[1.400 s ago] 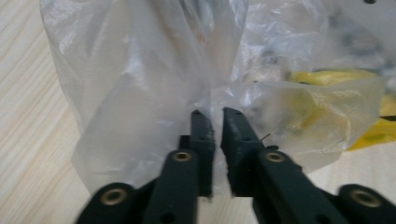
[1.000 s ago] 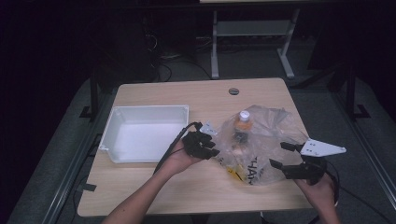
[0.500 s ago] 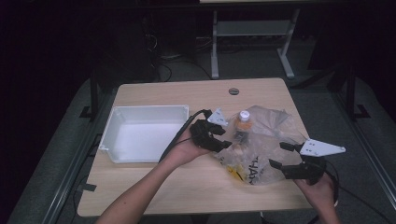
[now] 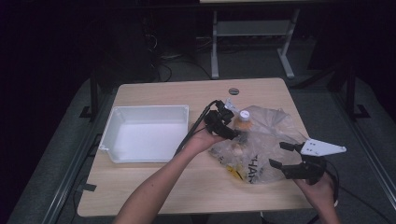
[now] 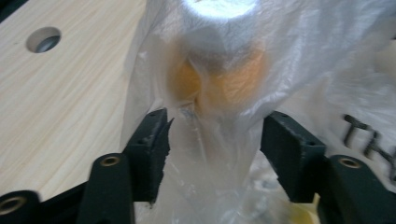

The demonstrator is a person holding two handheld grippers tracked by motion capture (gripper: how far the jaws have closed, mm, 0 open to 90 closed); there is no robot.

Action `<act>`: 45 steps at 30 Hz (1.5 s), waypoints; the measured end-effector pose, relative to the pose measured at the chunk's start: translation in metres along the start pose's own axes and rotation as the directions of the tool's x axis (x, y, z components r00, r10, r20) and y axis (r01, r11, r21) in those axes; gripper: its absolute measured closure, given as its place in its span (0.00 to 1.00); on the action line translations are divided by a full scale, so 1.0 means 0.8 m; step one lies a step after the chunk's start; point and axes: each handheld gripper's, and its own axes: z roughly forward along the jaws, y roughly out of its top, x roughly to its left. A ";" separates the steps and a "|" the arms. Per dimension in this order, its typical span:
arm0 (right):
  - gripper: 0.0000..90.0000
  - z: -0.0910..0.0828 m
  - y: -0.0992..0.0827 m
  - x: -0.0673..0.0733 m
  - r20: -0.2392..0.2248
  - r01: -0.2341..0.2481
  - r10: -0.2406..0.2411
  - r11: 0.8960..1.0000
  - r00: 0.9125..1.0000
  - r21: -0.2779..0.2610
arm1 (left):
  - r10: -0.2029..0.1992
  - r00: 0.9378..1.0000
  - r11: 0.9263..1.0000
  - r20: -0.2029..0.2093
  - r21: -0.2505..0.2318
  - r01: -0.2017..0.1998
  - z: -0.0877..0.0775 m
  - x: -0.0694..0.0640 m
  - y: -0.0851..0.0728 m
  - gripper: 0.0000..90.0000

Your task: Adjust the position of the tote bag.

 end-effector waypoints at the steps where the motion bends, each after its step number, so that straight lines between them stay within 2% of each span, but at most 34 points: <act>1: 0.26 0.000 0.000 0.000 0.000 0.000 0.000 1.000 1.000 0.000 | -0.003 1.000 1.000 0.008 0.002 0.003 0.002 0.001 0.000 0.45; 2: 0.26 0.000 0.000 0.000 -0.003 -0.001 0.001 1.000 1.000 0.000 | -0.008 1.000 1.000 0.019 0.001 0.008 0.005 0.002 0.000 0.45; 5: 0.26 0.001 0.000 0.000 -0.006 -0.002 0.002 1.000 1.000 0.000 | 0.007 1.000 1.000 0.011 0.006 -0.007 0.008 0.001 0.001 0.55; 7: 0.26 0.001 0.000 0.000 -0.008 -0.001 0.001 1.000 1.000 -0.001 | 0.022 1.000 0.999 0.005 0.030 -0.023 0.009 0.000 0.000 0.57; 8: 0.26 0.001 0.000 0.000 -0.008 0.000 0.000 1.000 1.000 -0.002 | 0.043 0.999 0.998 -0.002 0.037 -0.043 0.008 0.000 -0.001 0.63; 9: 0.26 0.001 0.000 0.000 -0.009 0.001 -0.001 1.000 1.000 -0.001 | 0.067 0.998 0.997 -0.013 0.038 -0.066 0.007 -0.002 -0.004 0.73; 10: 0.26 0.001 0.000 0.000 -0.009 0.001 -0.001 1.000 1.000 -0.001 | 0.072 0.997 0.997 -0.012 0.029 -0.072 0.006 -0.003 -0.006 0.73; 11: 0.26 0.001 0.000 0.001 -0.011 0.004 -0.004 1.000 1.000 -0.001 | 0.081 0.997 0.996 -0.012 0.036 -0.080 0.004 -0.003 -0.007 0.83; 12: 0.26 0.002 0.000 0.001 -0.014 0.004 -0.004 1.000 1.000 0.001 | 0.095 0.995 0.995 -0.020 0.037 -0.094 0.003 -0.004 -0.011 0.87; 14: 0.26 0.002 0.000 0.001 -0.018 0.002 -0.002 1.000 1.000 0.004 | 0.095 0.995 0.995 -0.022 0.045 -0.094 0.003 -0.003 -0.013 0.92; 17: 0.26 0.004 0.000 0.002 -0.024 0.011 -0.011 1.000 1.000 0.007 | 0.095 0.994 0.993 -0.046 0.072 -0.091 0.005 -0.002 -0.022 0.95; 19: 0.26 0.005 0.001 0.004 -0.031 0.008 -0.008 1.000 0.999 0.010 | 0.097 0.992 0.990 -0.076 0.107 -0.089 0.011 0.000 -0.032 0.95; 21: 0.26 0.006 0.001 0.004 -0.036 0.013 -0.013 1.000 0.999 0.011 | 0.088 0.992 0.986 -0.086 0.148 -0.074 0.015 0.005 -0.045 0.95; 25: 0.26 0.009 0.001 0.004 -0.048 0.019 -0.018 1.000 0.999 0.022 | 0.041 0.997 0.979 -0.068 0.201 -0.027 0.025 0.013 -0.064 0.95; 28: 0.26 0.009 0.001 0.005 -0.048 0.021 -0.020 0.999 0.999 0.025 | 0.021 0.998 0.977 -0.067 0.213 -0.006 0.029 0.014 -0.072 0.95; 30: 0.26 0.008 0.001 0.006 -0.046 0.025 -0.024 0.999 0.999 0.024 | 0.022 0.997 0.979 -0.069 0.204 -0.007 0.027 0.009 -0.070 0.92; 32: 0.27 0.006 0.002 0.008 -0.045 0.029 -0.028 0.999 0.999 0.024 | 0.089 0.992 0.973 -0.087 0.221 -0.068 0.025 -0.002 -0.065 0.92; 34: 0.28 0.002 0.004 0.010 -0.041 0.027 -0.026 0.999 0.999 0.025 | 0.121 0.988 0.969 -0.095 0.225 -0.097 0.022 -0.010 -0.061 0.92; 35: 0.29 0.001 0.004 0.009 -0.039 0.028 -0.027 0.999 0.999 0.027 | 0.124 0.988 0.969 -0.092 0.225 -0.101 0.021 -0.010 -0.060 0.92; 36: 0.29 0.001 0.004 0.009 -0.039 0.028 -0.027 0.999 0.999 0.027 | 0.117 0.990 0.972 -0.084 0.216 -0.097 0.018 -0.010 -0.059 0.92; 37: 0.31 -0.004 0.002 0.007 -0.033 0.022 -0.021 0.999 0.999 0.027 | 0.104 0.992 0.974 -0.074 0.211 -0.086 0.015 -0.009 -0.059 0.87; 38: 0.32 -0.006 0.001 0.005 -0.025 0.023 -0.022 0.999 0.999 0.027 | 0.080 0.995 0.977 -0.061 0.205 -0.066 0.013 -0.008 -0.059 0.86; 40: 0.32 -0.008 0.001 0.004 -0.018 0.016 -0.015 0.999 1.000 0.029 | 0.063 0.997 0.980 -0.049 0.190 -0.052 0.006 -0.007 -0.060 0.85; 44: 0.33 -0.012 -0.003 -0.003 -0.013 -0.003 0.003 1.000 1.000 0.024 | 0.051 0.998 0.987 -0.032 0.155 -0.045 -0.012 -0.008 -0.061 0.67; 45: 0.33 -0.011 -0.003 -0.003 -0.015 -0.009 0.009 1.000 1.000 0.029 | 0.041 0.999 0.990 -0.025 0.134 -0.037 -0.022 -0.008 -0.061 0.58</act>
